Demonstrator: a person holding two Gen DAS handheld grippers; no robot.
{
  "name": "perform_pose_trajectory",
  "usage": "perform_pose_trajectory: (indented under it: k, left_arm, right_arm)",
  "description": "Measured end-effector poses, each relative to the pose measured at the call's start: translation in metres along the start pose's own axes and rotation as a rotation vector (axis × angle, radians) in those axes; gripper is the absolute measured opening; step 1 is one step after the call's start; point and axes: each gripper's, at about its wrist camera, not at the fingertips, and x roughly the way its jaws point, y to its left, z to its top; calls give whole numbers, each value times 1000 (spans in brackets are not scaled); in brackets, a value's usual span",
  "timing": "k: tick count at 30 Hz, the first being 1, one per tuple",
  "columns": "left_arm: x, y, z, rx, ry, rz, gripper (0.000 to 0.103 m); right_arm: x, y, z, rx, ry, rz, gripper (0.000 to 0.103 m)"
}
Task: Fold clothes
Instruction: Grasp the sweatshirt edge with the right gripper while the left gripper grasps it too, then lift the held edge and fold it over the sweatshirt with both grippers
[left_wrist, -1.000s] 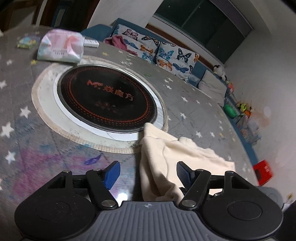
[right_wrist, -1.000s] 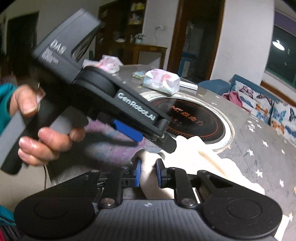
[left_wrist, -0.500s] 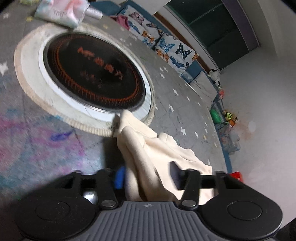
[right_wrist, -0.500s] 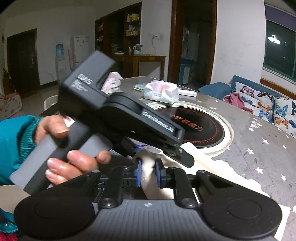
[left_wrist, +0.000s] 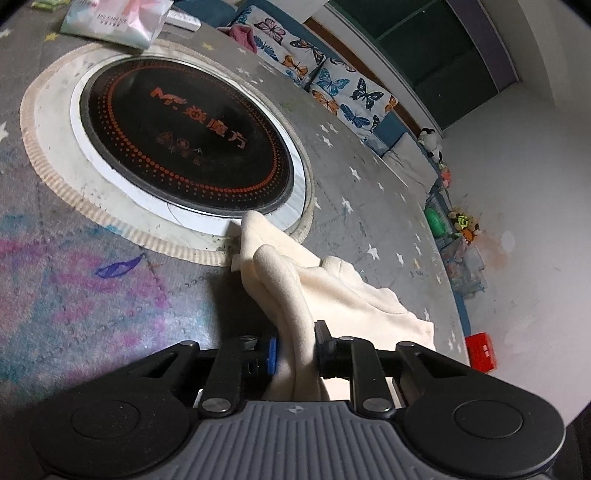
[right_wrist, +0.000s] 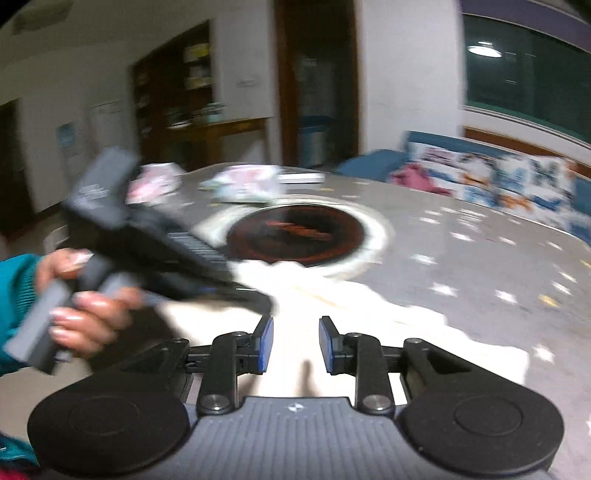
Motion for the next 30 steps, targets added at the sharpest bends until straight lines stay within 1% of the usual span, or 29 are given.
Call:
perform_pose_trajectory:
  k: [2,4,7,8,9,11,15,17,18,20,21,23,26,30]
  left_arm:
    - [0,-3,-1,19,-4,11,21]
    - [-1,-4,-2,32,-7,19,21]
    - [-1,-6,-2,46,-8,27,21]
    - [0,-6,-2,52,-9,30,21]
    - [0,-7,-2,60,-11,33,21]
    - [0,-9,-3,76,-14,39,21]
    - [1,-13,-3,103,-20,56,21]
    - [2,-16,-3,118,-23,67,21]
    - [2,-17,-3,126,-24,72,21]
    - [3,-21,-3,142,-27,81,21]
    - [2,-25,-2,155,-31,80,21]
    - [0,-36,-1,193,-45,77,20]
    - [-1,-57,3,253,-62,61,20]
    - [7,-86,8,309,-58,23,19]
  right_arm:
    - [-3,-24,-6,42,3,-92,29]
    - [-6,-48,-13,108,10,-162,29]
    - [-7,-83,-23,212,23,-237,32]
    - [-7,-90,-26,232,27,-252,36]
    - [-7,-97,-30,256,33,-266,37]
    - [-4,-106,-37,286,41,-276,38]
    - [2,-110,-45,326,35,-264,38]
    - [5,-112,-48,345,31,-257,35]
    - [6,-113,-50,355,29,-253,26]
    - [8,-111,-49,358,20,-242,14]
    - [8,-109,-48,358,15,-236,11]
    - [5,-106,-46,343,-1,-242,10]
    - [-11,-102,-41,330,-47,-253,10]
    - [-34,-105,-31,302,-93,-303,10]
